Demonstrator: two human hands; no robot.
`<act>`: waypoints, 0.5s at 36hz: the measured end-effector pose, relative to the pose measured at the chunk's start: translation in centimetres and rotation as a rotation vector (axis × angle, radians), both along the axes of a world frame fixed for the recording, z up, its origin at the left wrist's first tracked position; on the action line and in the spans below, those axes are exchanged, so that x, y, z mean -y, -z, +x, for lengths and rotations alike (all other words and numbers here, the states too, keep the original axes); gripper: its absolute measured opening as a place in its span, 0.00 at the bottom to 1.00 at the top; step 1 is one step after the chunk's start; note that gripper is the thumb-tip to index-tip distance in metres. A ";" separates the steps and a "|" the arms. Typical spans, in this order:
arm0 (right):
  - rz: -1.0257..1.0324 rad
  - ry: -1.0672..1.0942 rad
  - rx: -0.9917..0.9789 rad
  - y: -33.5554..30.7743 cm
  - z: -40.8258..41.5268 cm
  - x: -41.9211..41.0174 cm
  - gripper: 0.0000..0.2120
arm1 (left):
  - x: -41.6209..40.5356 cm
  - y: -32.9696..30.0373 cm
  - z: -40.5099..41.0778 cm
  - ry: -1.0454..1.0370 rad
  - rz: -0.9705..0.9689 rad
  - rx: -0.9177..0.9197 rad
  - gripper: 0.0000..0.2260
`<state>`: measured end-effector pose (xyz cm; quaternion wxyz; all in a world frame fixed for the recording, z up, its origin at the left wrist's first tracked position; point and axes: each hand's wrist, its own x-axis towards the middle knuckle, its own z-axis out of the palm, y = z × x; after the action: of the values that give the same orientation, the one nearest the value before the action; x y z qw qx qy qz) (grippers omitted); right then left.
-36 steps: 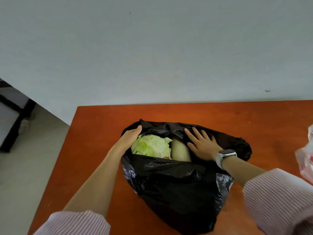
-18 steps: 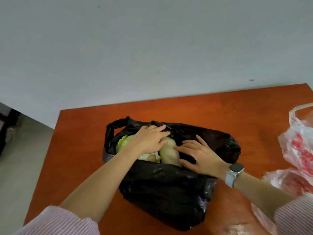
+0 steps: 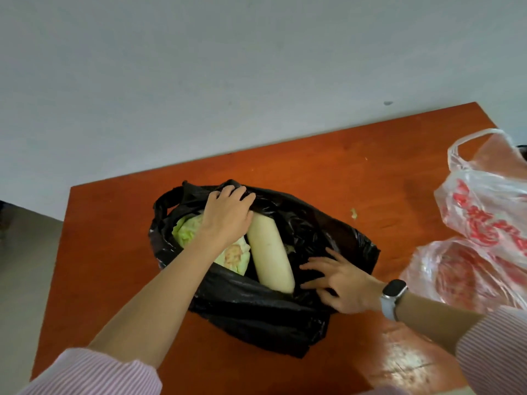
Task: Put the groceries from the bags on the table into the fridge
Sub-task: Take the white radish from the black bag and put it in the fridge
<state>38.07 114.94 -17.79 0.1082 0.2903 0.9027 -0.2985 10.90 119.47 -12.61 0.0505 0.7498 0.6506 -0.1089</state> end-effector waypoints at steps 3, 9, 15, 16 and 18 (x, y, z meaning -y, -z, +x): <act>0.075 0.236 -0.172 -0.9 -2.4 -0.7 0.23 | 1.6 -0.3 0.0 -0.028 0.039 -0.036 0.20; 0.040 0.515 0.028 -1.6 -10.4 -1.6 0.33 | 3.6 -1.8 -1.1 -0.191 0.009 -0.107 0.23; -0.103 0.659 0.182 -0.2 -13.6 -2.1 0.53 | 4.2 -1.8 -1.3 -0.200 -0.043 -0.052 0.22; -0.142 0.669 0.190 -0.3 -13.6 -2.2 0.53 | 4.2 -1.7 -1.3 -0.196 -0.035 -0.053 0.22; -0.230 0.704 0.176 -0.6 -13.5 -2.4 0.51 | 4.1 -1.8 -1.1 -0.195 -0.051 -0.050 0.22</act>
<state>24.58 117.36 -17.19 0.1081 0.5930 0.6957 -0.3908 9.79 115.41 -10.84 0.0638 0.6784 0.7186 -0.1388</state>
